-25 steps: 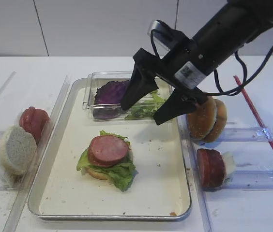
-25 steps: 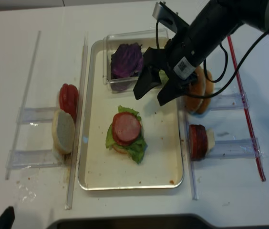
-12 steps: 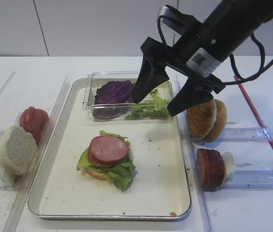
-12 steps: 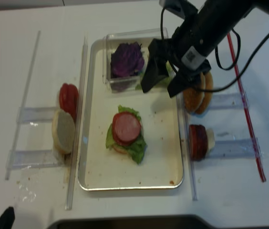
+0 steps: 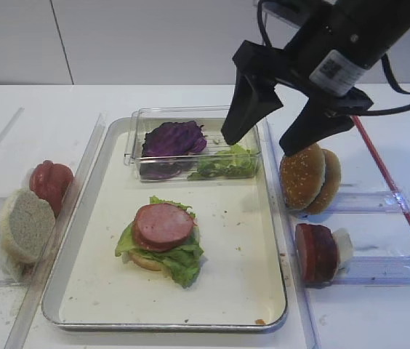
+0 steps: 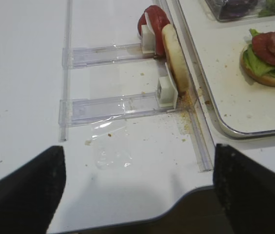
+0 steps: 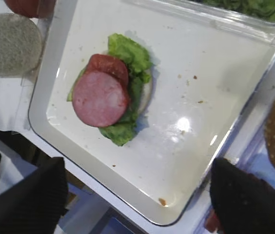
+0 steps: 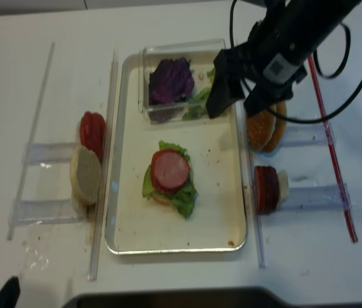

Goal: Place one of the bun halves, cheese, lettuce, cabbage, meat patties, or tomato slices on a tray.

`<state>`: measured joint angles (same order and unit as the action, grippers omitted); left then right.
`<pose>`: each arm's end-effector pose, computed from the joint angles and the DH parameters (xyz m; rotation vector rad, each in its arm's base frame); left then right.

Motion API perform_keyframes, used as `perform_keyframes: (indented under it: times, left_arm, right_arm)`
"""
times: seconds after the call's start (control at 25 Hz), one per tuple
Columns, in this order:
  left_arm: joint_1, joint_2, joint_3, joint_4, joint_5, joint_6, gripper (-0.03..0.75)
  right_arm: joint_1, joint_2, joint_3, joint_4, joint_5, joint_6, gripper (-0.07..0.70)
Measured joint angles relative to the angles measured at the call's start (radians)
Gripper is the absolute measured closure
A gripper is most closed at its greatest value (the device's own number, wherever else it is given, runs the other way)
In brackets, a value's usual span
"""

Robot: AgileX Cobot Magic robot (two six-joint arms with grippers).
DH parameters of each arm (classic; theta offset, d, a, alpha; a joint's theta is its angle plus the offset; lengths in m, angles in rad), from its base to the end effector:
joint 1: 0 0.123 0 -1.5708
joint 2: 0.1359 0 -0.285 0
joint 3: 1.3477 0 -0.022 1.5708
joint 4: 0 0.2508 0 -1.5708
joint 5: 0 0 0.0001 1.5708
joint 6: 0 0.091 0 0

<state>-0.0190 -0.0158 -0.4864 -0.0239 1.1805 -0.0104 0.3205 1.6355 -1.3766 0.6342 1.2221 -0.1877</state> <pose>-0.0112 -0.0018 0.2641 0.0122 2.1620 -0.0461 0.2938 0.1510 0.3079 -0.4840 2.8274 0.9248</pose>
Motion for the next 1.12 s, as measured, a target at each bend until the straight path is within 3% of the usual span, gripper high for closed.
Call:
perform_keyframes:
  times: [0.72, 1.12]
  left_arm:
    - [0.0, 0.0, 0.0, 0.0, 0.0, 0.0, 0.15]
    - [0.0, 0.0, 0.0, 0.0, 0.0, 0.0, 0.15]
  right_arm:
    - [0.0, -0.142, 0.0, -0.307, 0.017, 0.035, 0.047]
    - [0.0, -0.148, 0.0, -0.409, 0.017, 0.059, 0.049]
